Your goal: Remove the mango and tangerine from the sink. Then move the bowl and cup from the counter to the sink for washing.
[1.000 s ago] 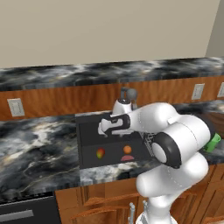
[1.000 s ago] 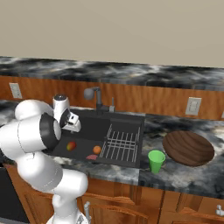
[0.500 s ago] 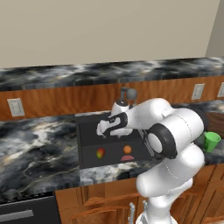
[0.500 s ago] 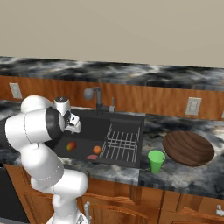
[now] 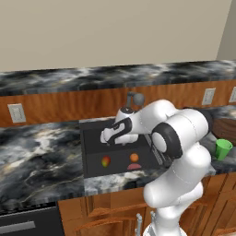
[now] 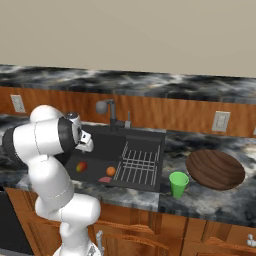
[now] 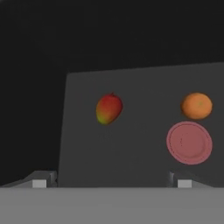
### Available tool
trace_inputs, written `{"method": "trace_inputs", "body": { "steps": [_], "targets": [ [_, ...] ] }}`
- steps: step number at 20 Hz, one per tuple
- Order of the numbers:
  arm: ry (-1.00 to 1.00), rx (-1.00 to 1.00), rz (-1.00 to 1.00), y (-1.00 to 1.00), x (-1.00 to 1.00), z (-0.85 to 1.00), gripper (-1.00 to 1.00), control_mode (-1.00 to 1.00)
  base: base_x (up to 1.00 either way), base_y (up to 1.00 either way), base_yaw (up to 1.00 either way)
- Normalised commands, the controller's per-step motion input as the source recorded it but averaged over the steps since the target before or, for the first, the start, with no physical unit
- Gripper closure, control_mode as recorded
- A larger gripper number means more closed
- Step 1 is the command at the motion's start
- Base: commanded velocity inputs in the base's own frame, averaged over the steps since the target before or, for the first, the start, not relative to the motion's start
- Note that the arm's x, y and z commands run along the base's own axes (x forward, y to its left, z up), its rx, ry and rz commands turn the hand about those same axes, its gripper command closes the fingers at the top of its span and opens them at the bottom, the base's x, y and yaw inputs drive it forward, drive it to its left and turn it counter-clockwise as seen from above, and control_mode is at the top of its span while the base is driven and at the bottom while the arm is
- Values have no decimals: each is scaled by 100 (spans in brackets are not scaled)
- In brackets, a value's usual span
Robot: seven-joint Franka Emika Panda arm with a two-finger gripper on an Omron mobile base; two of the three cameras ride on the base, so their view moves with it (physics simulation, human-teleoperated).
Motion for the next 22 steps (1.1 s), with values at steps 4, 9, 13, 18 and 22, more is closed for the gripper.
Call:
{"method": "trace_inputs", "body": {
  "steps": [4, 9, 13, 18, 22],
  "targets": [
    [-2, 0, 0, 6, 18, -10, -100, -100, 0, 0, 0],
    [-3, 0, 0, 6, 17, -10, -100, -100, 0, 0, 0],
    [-1, 0, 0, 5, 13, -12, -100, -100, 0, 0, 0],
    [-2, 0, -1, 4, 13, -11, -100, -100, 0, 0, 0],
    [-2, 0, -3, 4, 15, -9, -100, -100, 0, 0, 0]
  ]
}}
